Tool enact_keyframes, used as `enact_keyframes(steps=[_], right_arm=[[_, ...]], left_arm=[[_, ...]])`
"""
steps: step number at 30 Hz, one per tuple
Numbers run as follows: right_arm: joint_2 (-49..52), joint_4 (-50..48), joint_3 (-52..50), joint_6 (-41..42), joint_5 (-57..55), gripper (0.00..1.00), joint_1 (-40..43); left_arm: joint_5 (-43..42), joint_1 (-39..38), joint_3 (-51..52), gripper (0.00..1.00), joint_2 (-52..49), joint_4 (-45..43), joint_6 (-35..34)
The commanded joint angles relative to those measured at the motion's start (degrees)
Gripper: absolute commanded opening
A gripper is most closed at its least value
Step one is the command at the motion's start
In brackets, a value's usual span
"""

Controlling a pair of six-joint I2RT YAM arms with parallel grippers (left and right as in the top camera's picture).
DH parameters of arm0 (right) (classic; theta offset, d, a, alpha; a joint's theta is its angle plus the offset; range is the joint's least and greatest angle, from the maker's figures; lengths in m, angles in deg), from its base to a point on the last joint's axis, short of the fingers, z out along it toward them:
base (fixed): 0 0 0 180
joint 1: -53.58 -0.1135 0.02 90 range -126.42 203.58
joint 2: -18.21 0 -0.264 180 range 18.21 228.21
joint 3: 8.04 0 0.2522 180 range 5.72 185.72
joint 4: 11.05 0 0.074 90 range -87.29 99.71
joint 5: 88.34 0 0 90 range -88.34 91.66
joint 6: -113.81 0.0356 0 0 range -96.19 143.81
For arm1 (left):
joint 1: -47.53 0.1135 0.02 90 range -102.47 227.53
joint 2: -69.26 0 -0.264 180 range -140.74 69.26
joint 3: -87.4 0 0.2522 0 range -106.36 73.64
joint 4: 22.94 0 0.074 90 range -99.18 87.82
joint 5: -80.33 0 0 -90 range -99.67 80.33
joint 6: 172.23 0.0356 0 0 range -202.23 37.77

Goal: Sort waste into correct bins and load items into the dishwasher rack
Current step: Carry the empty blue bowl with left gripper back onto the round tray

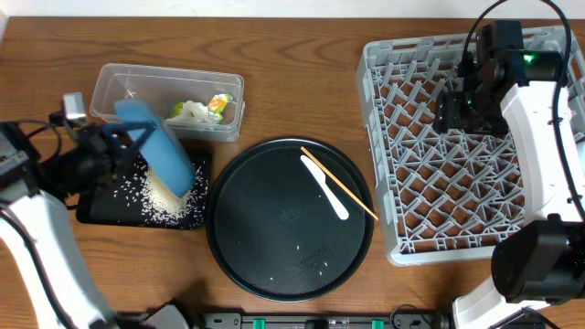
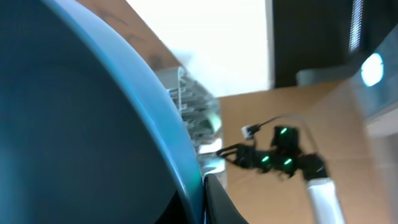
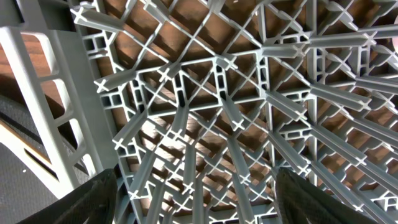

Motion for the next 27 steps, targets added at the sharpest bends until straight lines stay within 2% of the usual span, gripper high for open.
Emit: enact_keyframes(steps=[1,7,13,20,27], right_arm=[[-1.01,0.02,-0.11,0.11,-0.42,0.75,0.66],[-1.01,0.02,-0.11,0.13,-0.42,0.75,0.66],[-1.01,0.07,-0.11,0.13,-0.42,0.75,0.66],[-1.01,0.13,-0.11,0.13,-0.39,0.75,0.66],[-1.01,0.15,-0.11,0.13,-0.39,0.76,0.66]], left_arm=[[12.31,-6.03,-0.55,0.06,4.02,0.83,-0.26],[25.46,-24.24,-0.52,0.06,6.01,0.94,-2.43],[44.19,-44.35,-0.52,0.06,3.23,-0.5,-7.13],[54.1,-61.57,-0.52,0.06,-6.01,-8.72,-12.81],[55.98,-68.81,-0.52,0.06,-16.26,-13.44,-16.65]])
